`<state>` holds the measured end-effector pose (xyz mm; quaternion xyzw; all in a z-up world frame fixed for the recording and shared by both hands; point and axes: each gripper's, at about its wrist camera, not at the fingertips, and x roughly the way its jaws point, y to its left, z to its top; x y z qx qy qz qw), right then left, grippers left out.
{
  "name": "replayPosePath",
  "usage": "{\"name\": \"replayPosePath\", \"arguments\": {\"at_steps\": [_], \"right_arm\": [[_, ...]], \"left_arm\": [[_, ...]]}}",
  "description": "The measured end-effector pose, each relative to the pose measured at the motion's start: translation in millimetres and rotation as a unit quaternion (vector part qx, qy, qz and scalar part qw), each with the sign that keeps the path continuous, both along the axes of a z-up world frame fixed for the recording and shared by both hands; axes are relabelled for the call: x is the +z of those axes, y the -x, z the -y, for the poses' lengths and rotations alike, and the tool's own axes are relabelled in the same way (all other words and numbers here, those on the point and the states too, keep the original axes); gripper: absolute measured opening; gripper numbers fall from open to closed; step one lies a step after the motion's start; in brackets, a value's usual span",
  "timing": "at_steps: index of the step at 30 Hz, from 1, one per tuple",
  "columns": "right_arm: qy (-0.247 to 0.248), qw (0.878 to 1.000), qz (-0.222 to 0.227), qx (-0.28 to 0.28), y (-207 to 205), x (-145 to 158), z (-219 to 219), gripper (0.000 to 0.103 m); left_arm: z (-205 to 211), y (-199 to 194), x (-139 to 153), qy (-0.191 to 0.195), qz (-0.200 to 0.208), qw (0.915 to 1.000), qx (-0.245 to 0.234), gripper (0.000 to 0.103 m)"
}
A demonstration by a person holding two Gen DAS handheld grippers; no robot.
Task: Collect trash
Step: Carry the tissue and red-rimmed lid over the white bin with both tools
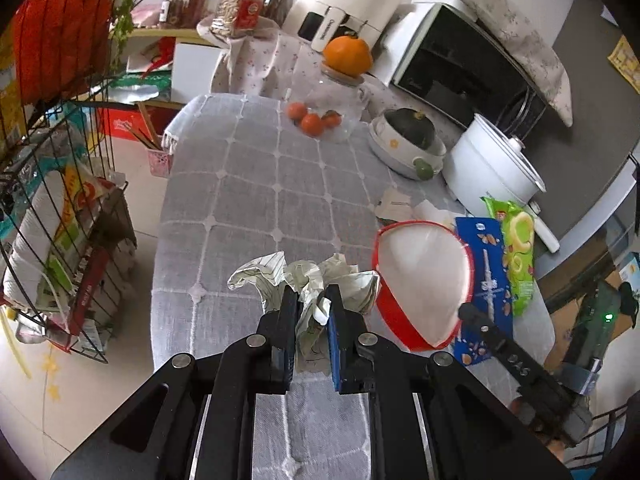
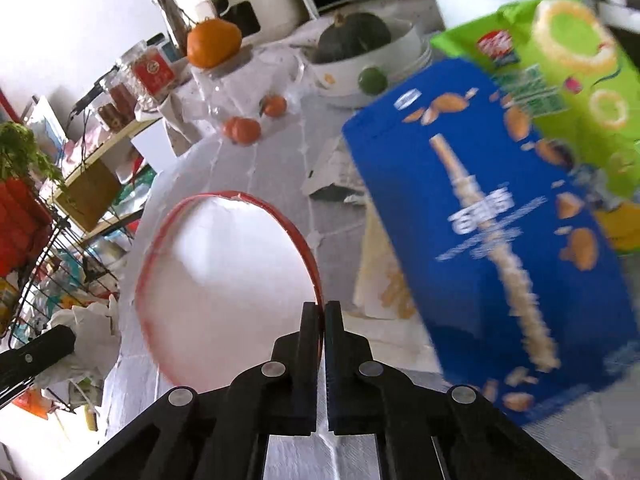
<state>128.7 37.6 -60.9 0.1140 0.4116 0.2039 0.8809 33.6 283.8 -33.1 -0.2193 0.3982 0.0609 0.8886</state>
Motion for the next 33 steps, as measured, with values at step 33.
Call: {"name": "replayPosePath", "arguments": {"at_steps": [33], "right_arm": [[0.118,0.976,0.004,-0.185,76,65,315,0.001]], "left_arm": [[299,-18,24,-0.037,0.018,0.9453,-0.323,0.014]]}}
